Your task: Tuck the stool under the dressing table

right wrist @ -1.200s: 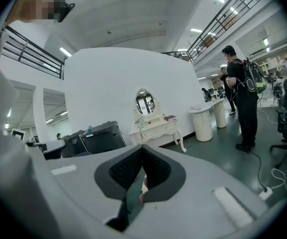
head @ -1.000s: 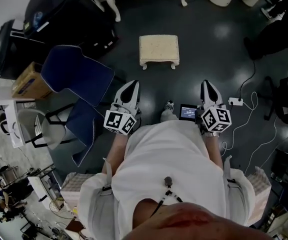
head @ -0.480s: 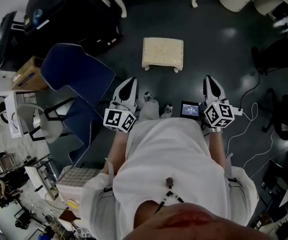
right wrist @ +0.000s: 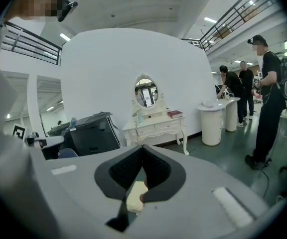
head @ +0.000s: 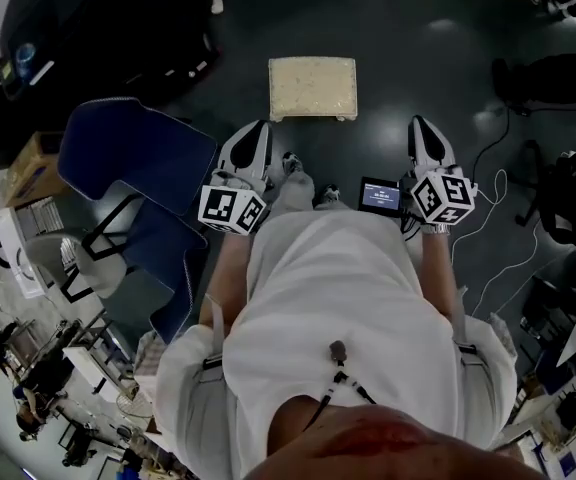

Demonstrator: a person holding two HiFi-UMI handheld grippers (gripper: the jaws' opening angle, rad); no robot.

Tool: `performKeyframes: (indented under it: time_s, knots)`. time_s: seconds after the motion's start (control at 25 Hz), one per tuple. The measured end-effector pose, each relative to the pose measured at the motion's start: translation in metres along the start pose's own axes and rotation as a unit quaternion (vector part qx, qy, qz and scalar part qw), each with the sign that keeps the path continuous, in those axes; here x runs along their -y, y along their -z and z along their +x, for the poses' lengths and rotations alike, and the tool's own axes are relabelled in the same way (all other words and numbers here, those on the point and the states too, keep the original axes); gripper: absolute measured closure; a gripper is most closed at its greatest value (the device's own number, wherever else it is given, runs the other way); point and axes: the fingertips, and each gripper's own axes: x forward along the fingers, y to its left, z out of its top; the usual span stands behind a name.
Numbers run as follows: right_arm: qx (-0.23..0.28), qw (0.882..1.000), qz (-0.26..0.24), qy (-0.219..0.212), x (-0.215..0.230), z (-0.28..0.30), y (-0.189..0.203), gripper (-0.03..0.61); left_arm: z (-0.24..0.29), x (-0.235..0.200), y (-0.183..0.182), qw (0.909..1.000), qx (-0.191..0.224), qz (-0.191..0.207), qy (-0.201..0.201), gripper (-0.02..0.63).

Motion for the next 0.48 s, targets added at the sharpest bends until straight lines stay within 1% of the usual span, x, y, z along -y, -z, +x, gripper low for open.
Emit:
performKeyframes:
  time_s: [0.16, 0.28, 0.36, 0.44, 0.48]
  knots:
    - [0.006, 1.0, -0.012, 0.021, 0.008, 0.023, -0.014, 0.569, 0.026, -0.023, -0.002, 0.9996, -0.013, -0.001, 0.024, 0.606]
    - [0.004, 1.0, -0.001, 0.029, 0.016, 0.041, -0.014, 0.569, 0.045, -0.043, 0.006, 0.9987, -0.031, -0.007, 0.039, 0.606]
    - [-0.005, 0.999, 0.015, 0.03, 0.025, 0.054, -0.007, 0.568, 0.055, -0.053, 0.017, 0.9979, -0.047, -0.015, 0.042, 0.605]
    - [-0.016, 0.999, 0.027, 0.033, 0.038, 0.069, 0.005, 0.566, 0.066, -0.065, 0.035, 0.9967, -0.066, -0.023, 0.04, 0.57]
    - [-0.021, 0.999, 0.029, 0.035, 0.045, 0.077, 0.011, 0.566, 0.072, -0.072, 0.046, 0.996, -0.076, -0.027, 0.038, 0.564]
